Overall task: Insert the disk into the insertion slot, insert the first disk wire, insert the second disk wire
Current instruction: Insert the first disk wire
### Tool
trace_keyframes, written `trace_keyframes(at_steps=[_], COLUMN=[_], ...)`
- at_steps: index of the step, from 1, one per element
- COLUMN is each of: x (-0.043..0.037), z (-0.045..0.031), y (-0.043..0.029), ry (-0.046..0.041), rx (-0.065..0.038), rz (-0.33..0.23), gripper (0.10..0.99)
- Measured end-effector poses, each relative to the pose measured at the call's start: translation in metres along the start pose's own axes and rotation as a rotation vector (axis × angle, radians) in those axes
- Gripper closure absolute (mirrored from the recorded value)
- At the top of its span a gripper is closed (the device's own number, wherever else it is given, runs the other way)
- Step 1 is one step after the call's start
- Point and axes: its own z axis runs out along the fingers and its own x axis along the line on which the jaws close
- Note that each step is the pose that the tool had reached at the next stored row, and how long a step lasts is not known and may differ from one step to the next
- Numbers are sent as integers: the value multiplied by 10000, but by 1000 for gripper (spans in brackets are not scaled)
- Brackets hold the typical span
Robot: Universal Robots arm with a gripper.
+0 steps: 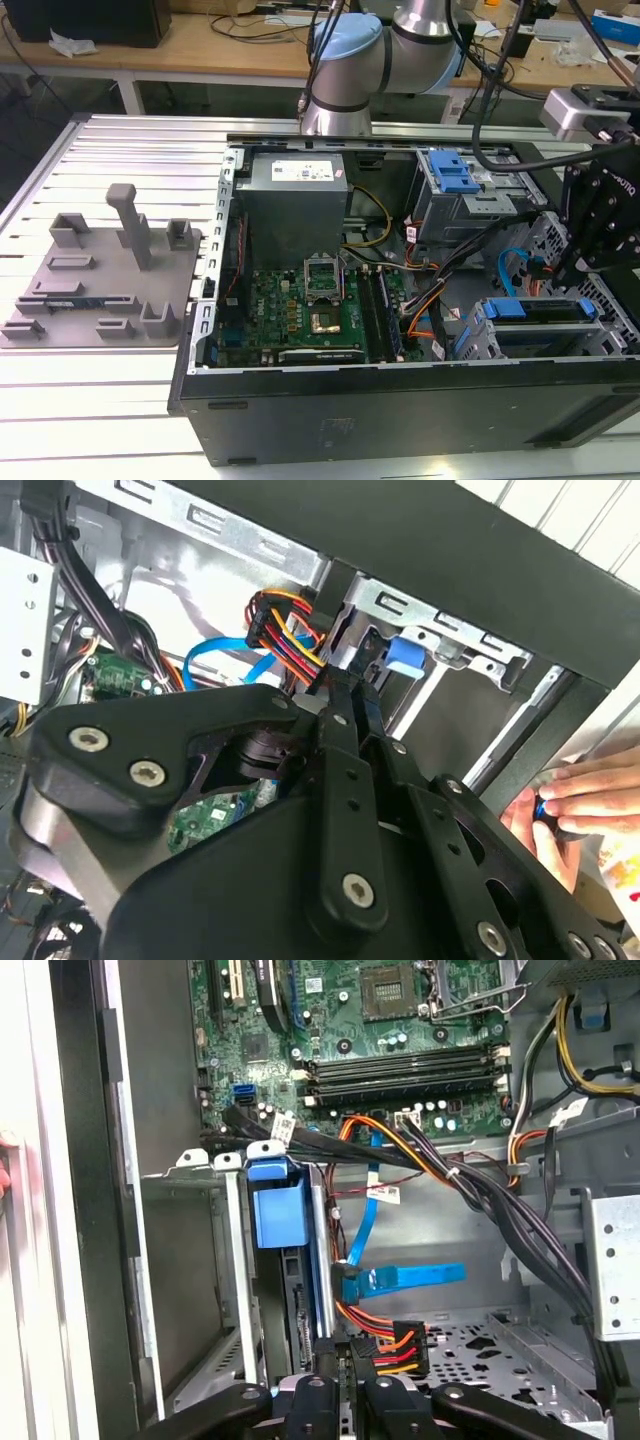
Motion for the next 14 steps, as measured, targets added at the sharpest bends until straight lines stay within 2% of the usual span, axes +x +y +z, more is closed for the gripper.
trace_keyframes(at_steps=[1,6,7,10,14], x=[4,7,7,9,8], z=[3,9,8,11,11], y=[4,20,22,35,34], ry=[-6,10,60,285,301], rx=[86,95,80,-24,-35], rz=[7,26,24,12,7], gripper=[922,922,922,922,922])
